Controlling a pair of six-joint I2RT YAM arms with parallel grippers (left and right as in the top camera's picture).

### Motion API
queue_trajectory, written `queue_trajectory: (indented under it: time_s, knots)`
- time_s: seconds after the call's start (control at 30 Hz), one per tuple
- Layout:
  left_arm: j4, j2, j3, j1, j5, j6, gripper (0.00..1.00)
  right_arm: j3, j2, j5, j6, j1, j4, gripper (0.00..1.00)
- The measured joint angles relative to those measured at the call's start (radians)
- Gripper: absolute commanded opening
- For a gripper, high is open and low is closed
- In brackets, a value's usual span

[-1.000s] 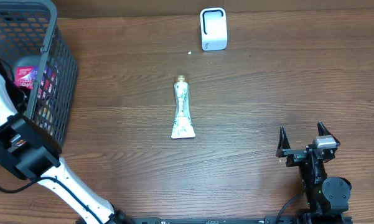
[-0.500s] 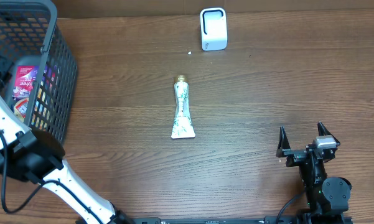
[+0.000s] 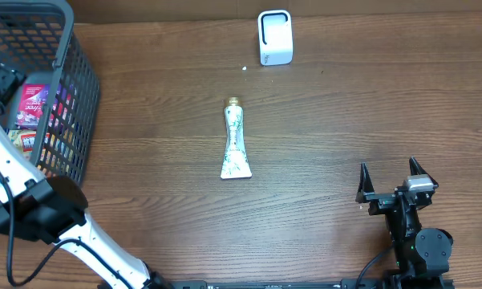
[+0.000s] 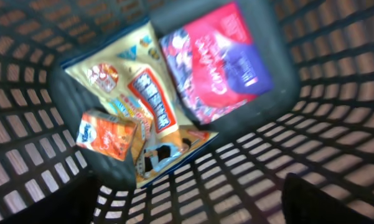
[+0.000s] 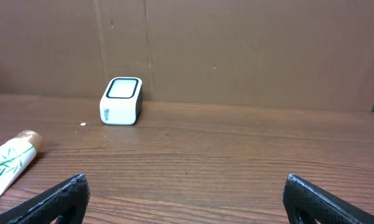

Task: Scan the item barcode
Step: 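Grasp the yellow snack bag in the basket with the left gripper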

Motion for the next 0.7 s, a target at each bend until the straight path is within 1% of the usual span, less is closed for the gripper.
queue_trajectory:
  time_s: [0.17,0.27,0.47,0.7]
  knots:
    - [0.008,0.057,-0.102,0.000,-0.031,-0.051,0.90,0.000,0.000,0.000,0.000,0.000,0.000,1.00]
    - [0.039,0.094,-0.179,0.000,-0.046,-0.069,0.90,0.000,0.000,0.000,0.000,0.000,0.000,1.00]
    - [0.132,0.142,-0.336,0.001,-0.056,-0.087,0.88,0.000,0.000,0.000,0.000,0.000,0.000,1.00]
    - [0.251,0.143,-0.486,0.001,-0.075,-0.090,0.85,0.000,0.000,0.000,0.000,0.000,0.000,1.00]
